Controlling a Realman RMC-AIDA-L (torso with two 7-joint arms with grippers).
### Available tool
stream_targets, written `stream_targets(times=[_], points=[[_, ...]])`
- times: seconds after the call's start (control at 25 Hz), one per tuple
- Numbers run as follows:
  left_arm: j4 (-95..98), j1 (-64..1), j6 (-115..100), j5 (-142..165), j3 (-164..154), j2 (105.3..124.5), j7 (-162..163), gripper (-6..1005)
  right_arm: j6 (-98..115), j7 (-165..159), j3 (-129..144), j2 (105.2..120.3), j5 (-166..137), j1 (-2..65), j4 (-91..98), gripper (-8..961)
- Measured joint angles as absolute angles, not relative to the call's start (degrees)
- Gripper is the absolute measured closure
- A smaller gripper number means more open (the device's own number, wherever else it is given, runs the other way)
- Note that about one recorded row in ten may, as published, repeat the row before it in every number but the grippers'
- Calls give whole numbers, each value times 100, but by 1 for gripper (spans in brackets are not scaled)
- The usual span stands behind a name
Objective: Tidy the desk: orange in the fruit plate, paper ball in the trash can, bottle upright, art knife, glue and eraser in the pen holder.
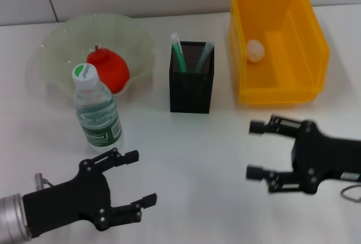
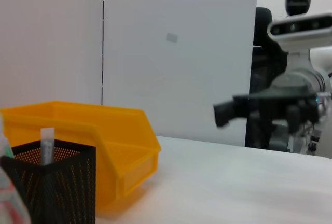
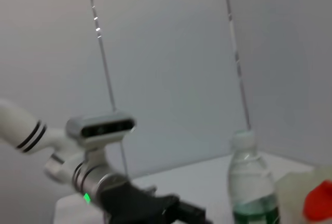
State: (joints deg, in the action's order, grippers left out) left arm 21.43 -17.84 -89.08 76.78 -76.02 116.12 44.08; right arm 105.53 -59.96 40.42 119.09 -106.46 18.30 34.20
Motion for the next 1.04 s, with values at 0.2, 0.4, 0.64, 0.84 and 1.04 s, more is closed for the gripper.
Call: stream_targets(times=[0.2,0.4,0.64,0.84,1.04], points=[[2152,-1803,-8948,7673,-7602,11539,4503,135,10329,-5763,4123,11907,-10822,1891,3180,110],[2174,-1840,-8956,7698,-7603,11532,4517,135,10089,-5699,4318,11932,-10846,1916,3043,110],[2215,-1846,-8941,7701,-7599,11532,4518,135,10059,-5697,4304,11928,-10835,1947,3030,110],[2223,-1859,-8929,7705,-7592,11529,4518,135,10038,-5698,4299,11927,-10833,1992,3030,110],[2226,-1886,-8928,7708,-7584,11526,4518,135,10036,-5722,4271,11931,-10820,2021,3033,110]])
